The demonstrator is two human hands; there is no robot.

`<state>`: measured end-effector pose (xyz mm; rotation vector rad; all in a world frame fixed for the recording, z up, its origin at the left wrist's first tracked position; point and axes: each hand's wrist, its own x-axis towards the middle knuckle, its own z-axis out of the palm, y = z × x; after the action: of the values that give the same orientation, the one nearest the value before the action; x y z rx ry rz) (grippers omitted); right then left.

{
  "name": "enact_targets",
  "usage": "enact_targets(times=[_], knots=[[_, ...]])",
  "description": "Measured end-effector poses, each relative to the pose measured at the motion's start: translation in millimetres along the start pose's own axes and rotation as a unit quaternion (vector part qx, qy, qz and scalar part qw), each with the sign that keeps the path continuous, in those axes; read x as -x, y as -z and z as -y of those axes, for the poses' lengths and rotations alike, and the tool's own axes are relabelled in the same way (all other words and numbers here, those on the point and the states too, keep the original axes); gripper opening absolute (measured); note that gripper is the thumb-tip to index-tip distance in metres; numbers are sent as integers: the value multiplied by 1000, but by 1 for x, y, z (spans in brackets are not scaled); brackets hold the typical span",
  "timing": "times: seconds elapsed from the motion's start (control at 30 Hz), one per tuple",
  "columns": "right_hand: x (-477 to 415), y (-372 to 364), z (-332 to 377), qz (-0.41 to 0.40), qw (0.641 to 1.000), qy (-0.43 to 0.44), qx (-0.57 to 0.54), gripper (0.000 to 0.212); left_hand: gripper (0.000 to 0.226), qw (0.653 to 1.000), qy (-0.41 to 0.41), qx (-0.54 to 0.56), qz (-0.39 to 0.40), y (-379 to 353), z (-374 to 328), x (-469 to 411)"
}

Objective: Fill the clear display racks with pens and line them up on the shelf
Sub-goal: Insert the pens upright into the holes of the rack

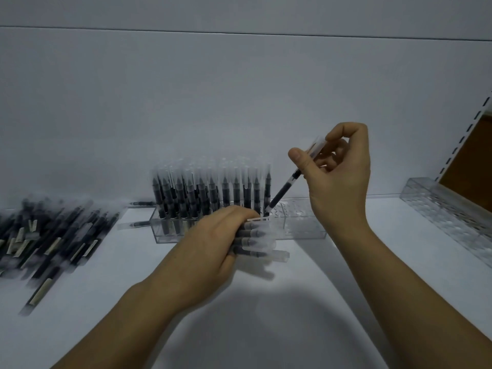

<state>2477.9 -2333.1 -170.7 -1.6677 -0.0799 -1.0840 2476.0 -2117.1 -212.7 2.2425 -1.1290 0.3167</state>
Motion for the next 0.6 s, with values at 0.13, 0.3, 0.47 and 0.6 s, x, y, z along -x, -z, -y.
enact_targets(times=[0.13,0.3,0.47,0.6], knots=[[8,-5,1,14,998,52,41,49,60,999,17,-40,18,-2,5,1],[13,-9,-1,48,990,105,82,45,62,997,10,-73,18,-9,8,1],[15,-11,-8,108,980,115,118,35,62,996,5,-81,20,-9,6,0],[17,-12,-10,122,976,125,127,28,64,997,6,-79,20,-9,8,1]])
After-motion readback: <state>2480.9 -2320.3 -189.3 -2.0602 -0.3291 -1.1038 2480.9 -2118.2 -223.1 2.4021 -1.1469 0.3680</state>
